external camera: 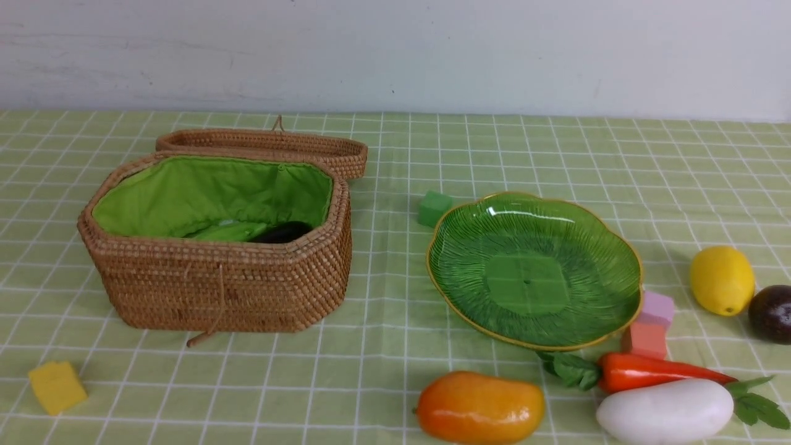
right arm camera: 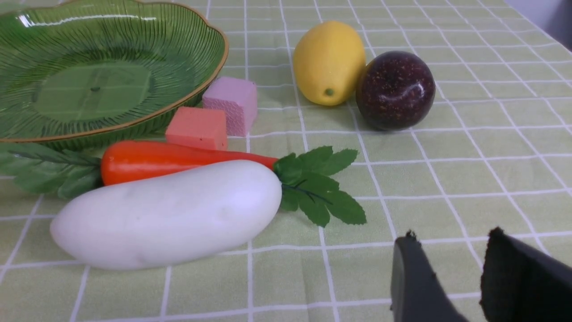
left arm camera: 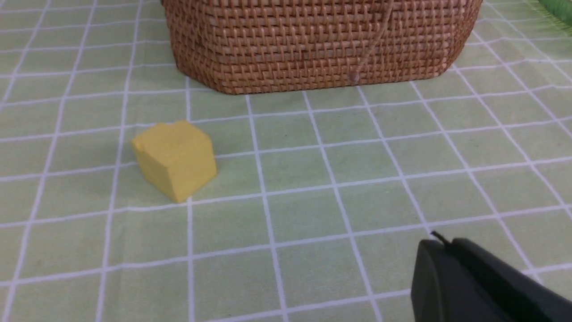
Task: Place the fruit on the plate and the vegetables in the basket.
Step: Take a daikon with your right arm and place it on the basket on the left.
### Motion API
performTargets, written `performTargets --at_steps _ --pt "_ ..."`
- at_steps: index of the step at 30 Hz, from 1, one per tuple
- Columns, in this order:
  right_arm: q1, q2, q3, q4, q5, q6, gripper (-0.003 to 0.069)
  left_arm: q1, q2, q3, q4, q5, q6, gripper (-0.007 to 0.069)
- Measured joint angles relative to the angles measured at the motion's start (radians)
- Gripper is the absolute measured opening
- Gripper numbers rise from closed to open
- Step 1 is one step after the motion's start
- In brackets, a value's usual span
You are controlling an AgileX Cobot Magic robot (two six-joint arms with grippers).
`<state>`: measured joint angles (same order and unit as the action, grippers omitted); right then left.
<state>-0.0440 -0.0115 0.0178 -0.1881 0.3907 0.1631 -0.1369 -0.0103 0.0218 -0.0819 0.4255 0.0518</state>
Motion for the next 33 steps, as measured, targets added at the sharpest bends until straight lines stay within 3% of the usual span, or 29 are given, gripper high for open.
performTargets --at_steps 29,33 --pt "0.0 0.0 0.0 0.0 0.0 0.0 0.024 0.0 0.0 0.0 0.039 -0.002 0.0 0.0029" --pt "0.0 0.0 0.009 -0.002 -0.08 0.0 0.024 0.0 0.0 0.0 0.039 -0.002 0.0 0.0029"
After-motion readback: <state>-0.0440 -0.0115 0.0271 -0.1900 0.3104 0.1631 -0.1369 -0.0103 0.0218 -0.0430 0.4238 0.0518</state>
